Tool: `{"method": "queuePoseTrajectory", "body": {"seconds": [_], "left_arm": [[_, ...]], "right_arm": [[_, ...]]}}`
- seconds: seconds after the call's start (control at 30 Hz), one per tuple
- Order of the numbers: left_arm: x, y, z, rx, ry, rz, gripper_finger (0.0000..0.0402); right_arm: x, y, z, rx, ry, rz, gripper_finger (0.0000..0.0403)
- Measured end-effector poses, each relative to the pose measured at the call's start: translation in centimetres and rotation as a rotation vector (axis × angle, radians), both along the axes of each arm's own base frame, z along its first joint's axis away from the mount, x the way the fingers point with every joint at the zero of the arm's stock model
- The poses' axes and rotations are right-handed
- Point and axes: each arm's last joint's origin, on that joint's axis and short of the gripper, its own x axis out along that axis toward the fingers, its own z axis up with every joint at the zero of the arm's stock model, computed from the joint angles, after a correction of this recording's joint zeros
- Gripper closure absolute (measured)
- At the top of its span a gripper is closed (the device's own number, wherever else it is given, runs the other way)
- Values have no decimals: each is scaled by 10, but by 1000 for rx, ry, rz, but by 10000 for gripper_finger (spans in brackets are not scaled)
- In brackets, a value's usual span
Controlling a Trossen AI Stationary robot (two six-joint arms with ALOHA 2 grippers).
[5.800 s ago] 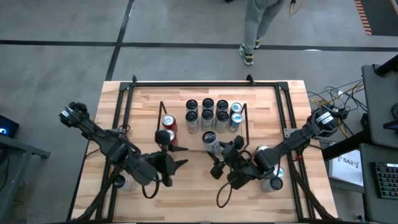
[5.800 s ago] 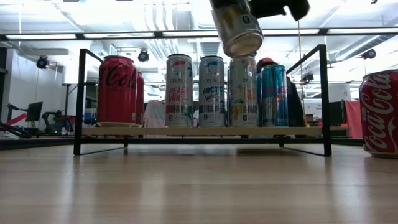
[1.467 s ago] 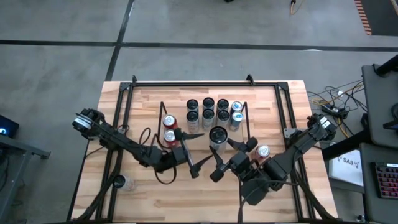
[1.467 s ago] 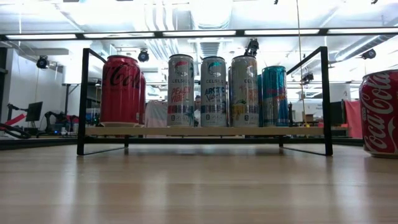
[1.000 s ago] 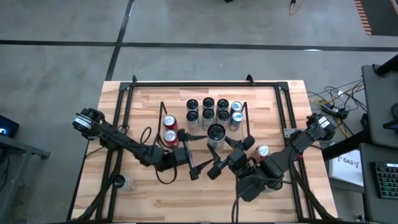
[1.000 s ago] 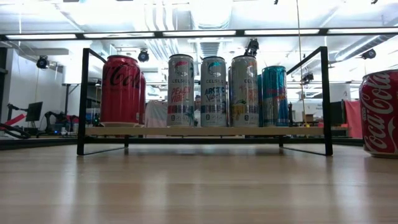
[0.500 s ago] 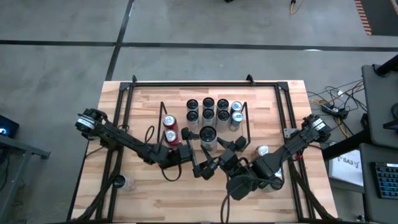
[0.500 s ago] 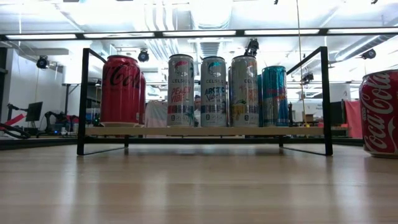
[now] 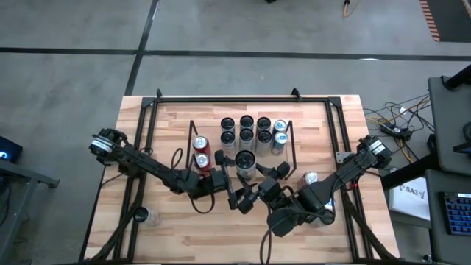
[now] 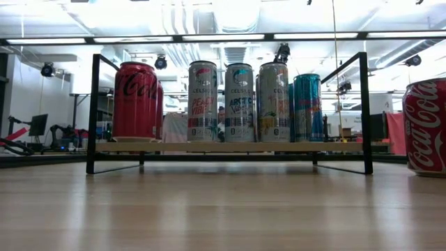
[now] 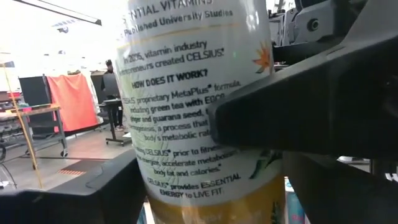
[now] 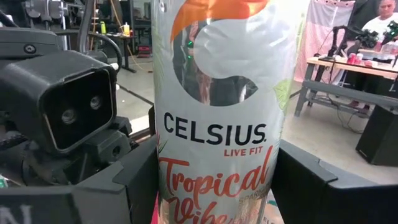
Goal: Place canned beverage on shelf
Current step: Put the white and yellow soda can on the shelf aligned with the other white and yellow soda can
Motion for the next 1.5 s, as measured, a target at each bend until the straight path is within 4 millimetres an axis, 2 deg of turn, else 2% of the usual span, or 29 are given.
{"method": "queuePoseTrajectory", "body": {"seconds": [0.2,0.3,0.47,0.73,0.93,1.13,1.33,1.5], "left_arm": [[0,0,-1,23,17,11,125],[0,0,-1,23,17,13,156],[0,0,-2,62,34,25,156],[0,0,-4,162,90,92,160],[1,-1,-12,234,170,118,160],[0,-1,-11,242,176,141,161],[0,-1,-11,242,173,141,162],[0,-1,-10,241,172,140,162]], "right_arm": [[1,1,-3,7,8,18,171],[1,1,-3,1,15,18,151],[0,1,-3,-4,20,20,118],[-2,3,-2,-35,61,49,117],[-7,3,15,-77,96,91,100],[-11,7,29,-126,132,116,85],[-13,9,40,-144,137,126,102],[-12,8,40,-138,130,123,139]]}}
